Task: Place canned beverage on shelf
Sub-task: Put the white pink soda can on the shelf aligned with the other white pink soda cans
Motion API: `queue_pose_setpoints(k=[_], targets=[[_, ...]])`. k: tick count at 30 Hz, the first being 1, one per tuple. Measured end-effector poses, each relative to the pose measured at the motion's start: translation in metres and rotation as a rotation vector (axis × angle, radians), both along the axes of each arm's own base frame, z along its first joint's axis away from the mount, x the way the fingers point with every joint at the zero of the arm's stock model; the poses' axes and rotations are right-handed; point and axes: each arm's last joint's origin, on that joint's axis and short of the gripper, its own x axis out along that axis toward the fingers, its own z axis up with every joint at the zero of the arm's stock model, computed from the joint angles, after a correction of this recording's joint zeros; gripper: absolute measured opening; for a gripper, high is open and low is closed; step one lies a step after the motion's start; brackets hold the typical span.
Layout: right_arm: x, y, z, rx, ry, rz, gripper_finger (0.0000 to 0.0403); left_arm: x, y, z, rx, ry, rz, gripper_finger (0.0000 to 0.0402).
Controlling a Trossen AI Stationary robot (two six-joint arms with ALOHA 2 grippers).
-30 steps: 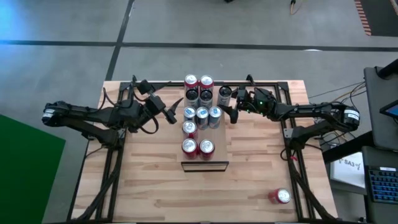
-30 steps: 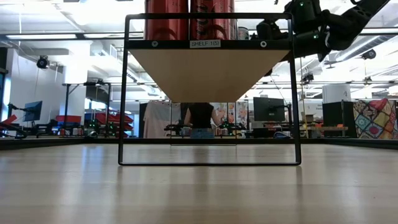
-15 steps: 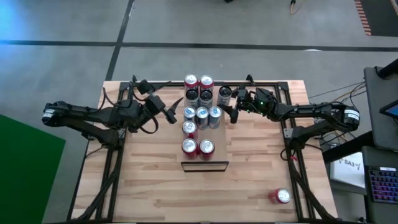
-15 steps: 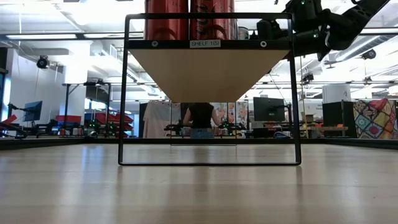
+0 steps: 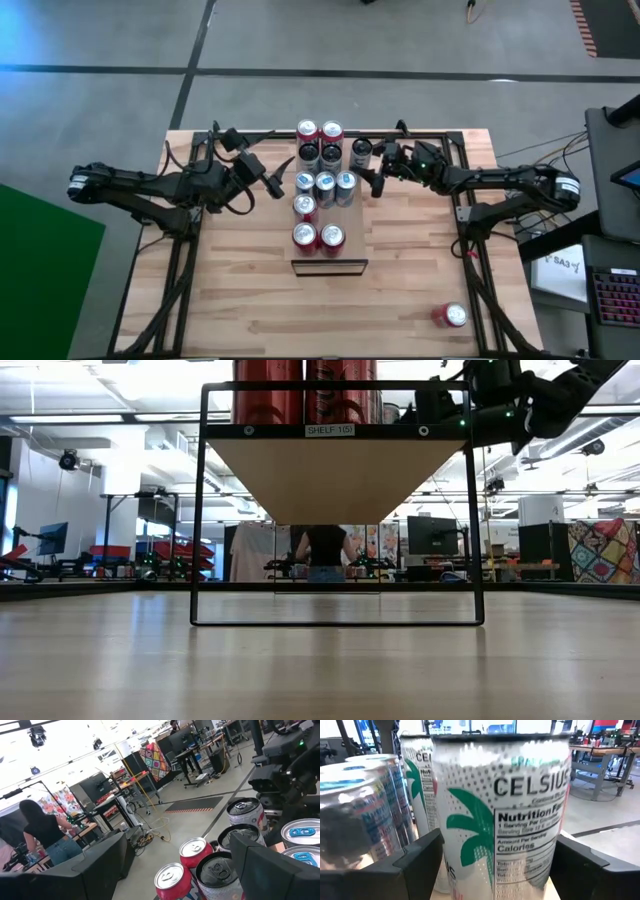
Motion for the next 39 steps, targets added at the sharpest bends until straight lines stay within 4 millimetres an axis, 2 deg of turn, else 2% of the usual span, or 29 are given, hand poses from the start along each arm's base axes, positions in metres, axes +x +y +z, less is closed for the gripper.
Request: queue_pose_setpoints(k=[39], targets=[[0.009,-0.004,0.045,-0.097,-0.045,0.001,0.0304,0.0,0.0,0.0,0.0,0.001,0.0,0.0323]])
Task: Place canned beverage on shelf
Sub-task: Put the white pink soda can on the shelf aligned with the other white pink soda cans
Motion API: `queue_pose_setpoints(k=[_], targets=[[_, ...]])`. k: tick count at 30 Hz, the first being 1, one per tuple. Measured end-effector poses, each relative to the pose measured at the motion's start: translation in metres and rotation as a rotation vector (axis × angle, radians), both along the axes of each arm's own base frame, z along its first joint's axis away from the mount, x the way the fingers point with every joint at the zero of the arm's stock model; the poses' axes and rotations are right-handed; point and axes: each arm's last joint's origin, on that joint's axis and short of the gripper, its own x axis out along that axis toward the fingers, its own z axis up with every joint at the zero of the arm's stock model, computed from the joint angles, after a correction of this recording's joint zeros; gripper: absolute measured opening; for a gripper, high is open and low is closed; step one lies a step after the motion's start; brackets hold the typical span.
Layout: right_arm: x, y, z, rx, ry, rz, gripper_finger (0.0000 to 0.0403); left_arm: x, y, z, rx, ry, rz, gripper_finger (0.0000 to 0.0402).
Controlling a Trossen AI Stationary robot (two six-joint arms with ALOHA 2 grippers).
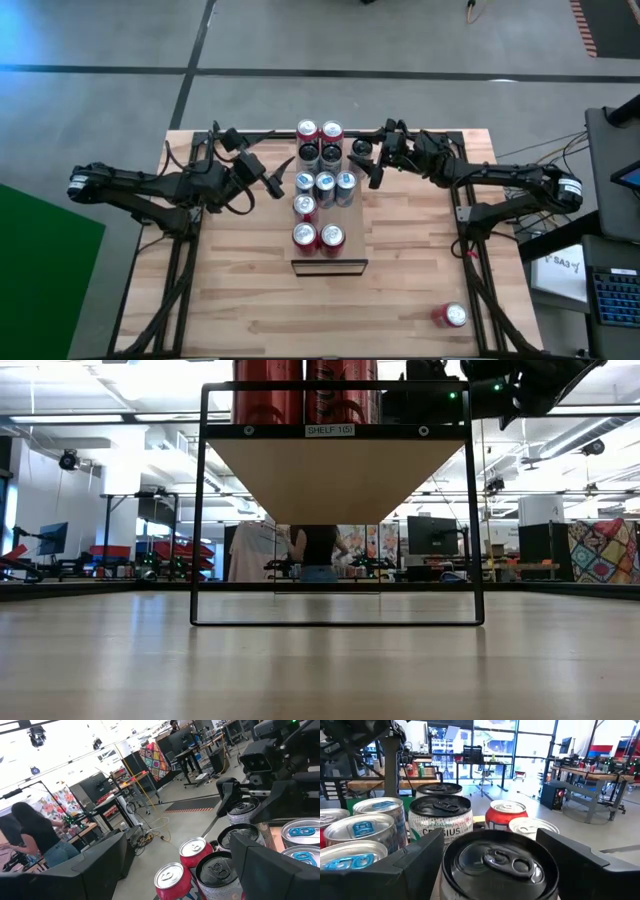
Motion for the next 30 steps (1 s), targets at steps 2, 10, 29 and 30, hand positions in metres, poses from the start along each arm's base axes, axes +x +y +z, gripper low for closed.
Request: queue_pose_setpoints(k=[2,10,29,30], targets=[[0.0,0.0,0.002,-0.009,-0.002,0.0,0.0304,0.0,0.0,0.0,0.0,0.0,0.0,0.0323],[0.002,-0.001,0.013,-0.023,-0.031,0.005,0.0304,0.0,0.0,0.0,0.0,0.0,0.0,0.0323],[-0.029,0.015,0.075,0.03,-0.021,0.028,0.0284,0.0,0.0,0.0,0.0,0.0,0.0,0.0323],[-0.032,0.015,0.076,0.054,0.022,0.009,0.0276,0.0,0.0,0.0,0.0,0.0,0.0,0.0323]])
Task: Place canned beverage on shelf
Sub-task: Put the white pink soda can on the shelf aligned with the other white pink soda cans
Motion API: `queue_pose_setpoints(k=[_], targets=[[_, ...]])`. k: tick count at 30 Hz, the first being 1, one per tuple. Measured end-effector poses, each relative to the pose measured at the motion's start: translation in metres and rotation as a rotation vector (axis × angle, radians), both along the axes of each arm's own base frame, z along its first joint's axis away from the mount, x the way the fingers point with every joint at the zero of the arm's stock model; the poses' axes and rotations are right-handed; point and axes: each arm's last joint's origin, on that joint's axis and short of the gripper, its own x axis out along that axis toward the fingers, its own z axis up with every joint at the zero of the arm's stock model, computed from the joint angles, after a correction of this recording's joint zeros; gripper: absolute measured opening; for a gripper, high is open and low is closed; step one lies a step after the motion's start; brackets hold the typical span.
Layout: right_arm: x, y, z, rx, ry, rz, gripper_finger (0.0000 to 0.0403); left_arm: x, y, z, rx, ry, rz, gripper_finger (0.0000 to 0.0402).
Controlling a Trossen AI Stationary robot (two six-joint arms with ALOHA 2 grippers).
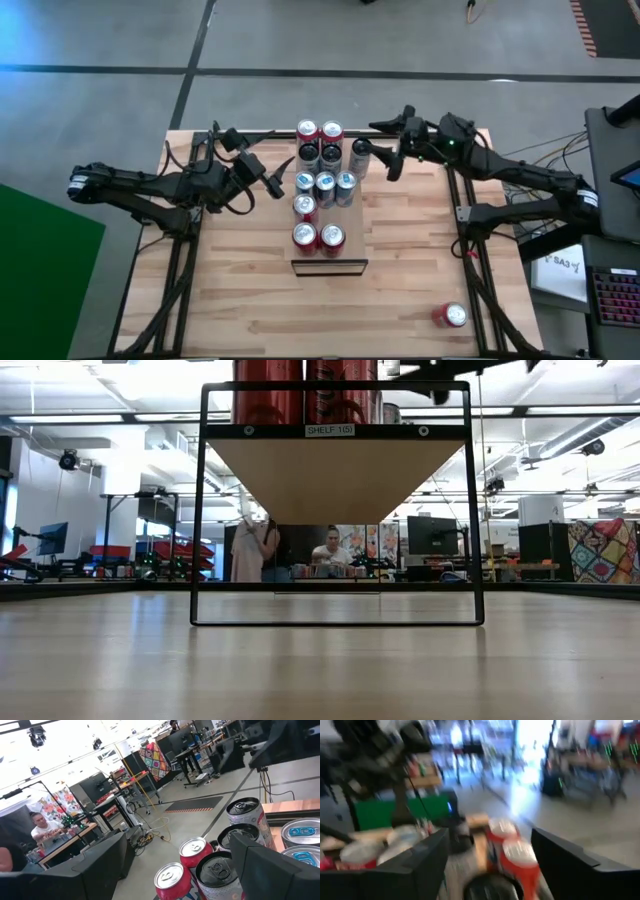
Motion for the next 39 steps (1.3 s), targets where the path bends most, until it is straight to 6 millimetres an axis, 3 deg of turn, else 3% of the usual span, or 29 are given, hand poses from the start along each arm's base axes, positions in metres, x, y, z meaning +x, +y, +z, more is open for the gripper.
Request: queue_pose_setpoints(k=[9,16,27,39], targets=[[-0.02,0.002,-0.007,0.202,0.34,-0.265,0.014,0.0,0.0,0.0,0.0,0.0,0.0,0.0323],[-0.015,-0.001,-0.032,0.253,0.447,-0.291,0.002,0.0,0.0,0.0,0.0,0.0,0.0,0.0323],[0.002,-0.007,-0.051,0.283,0.53,-0.287,0.0013,0.0,0.0,0.0,0.0,0.0,0.0,0.0323],[0.008,-0.005,-0.047,0.265,0.479,-0.238,0.0012,0.0,0.0,0.0,0.0,0.0,0.0,0.0323]])
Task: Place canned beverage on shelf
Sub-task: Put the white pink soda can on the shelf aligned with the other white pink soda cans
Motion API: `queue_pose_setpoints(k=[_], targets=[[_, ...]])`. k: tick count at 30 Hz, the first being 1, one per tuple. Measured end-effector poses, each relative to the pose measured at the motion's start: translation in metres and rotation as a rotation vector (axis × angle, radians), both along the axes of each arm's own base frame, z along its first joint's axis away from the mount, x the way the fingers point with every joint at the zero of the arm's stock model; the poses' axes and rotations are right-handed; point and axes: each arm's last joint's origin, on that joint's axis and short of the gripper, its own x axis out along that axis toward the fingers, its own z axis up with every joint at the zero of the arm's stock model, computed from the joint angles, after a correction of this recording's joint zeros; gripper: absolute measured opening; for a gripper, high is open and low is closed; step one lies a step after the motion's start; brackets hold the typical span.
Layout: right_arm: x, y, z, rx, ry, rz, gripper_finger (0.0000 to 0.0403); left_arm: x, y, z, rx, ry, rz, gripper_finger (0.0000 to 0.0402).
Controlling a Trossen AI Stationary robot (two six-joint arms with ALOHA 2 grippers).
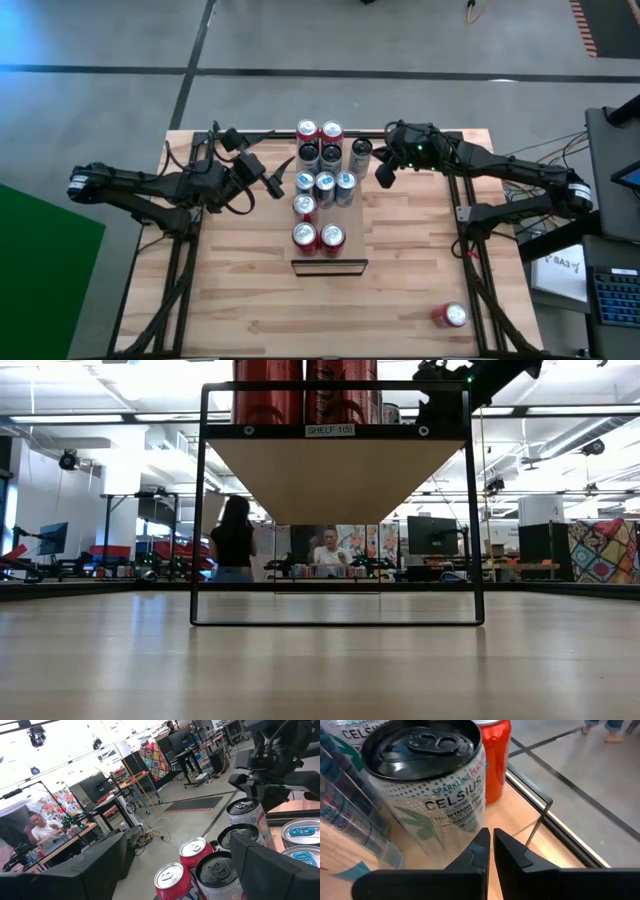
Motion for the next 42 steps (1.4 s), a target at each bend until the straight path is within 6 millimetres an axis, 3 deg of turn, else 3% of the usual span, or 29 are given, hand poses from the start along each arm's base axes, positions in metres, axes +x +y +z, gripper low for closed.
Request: queue_pose_setpoints(k=[22,42], targets=[[0.017,-0.002,-0.01,-0.053,0.026,0.1,0.0012,0.0,0.0,0.0,0.0,0.0,0.0,0.0323],[0.019,-0.001,-0.008,-0.058,-0.003,0.134,0.0012,0.0,0.0,0.0,0.0,0.003,-0.003,0.0323]])
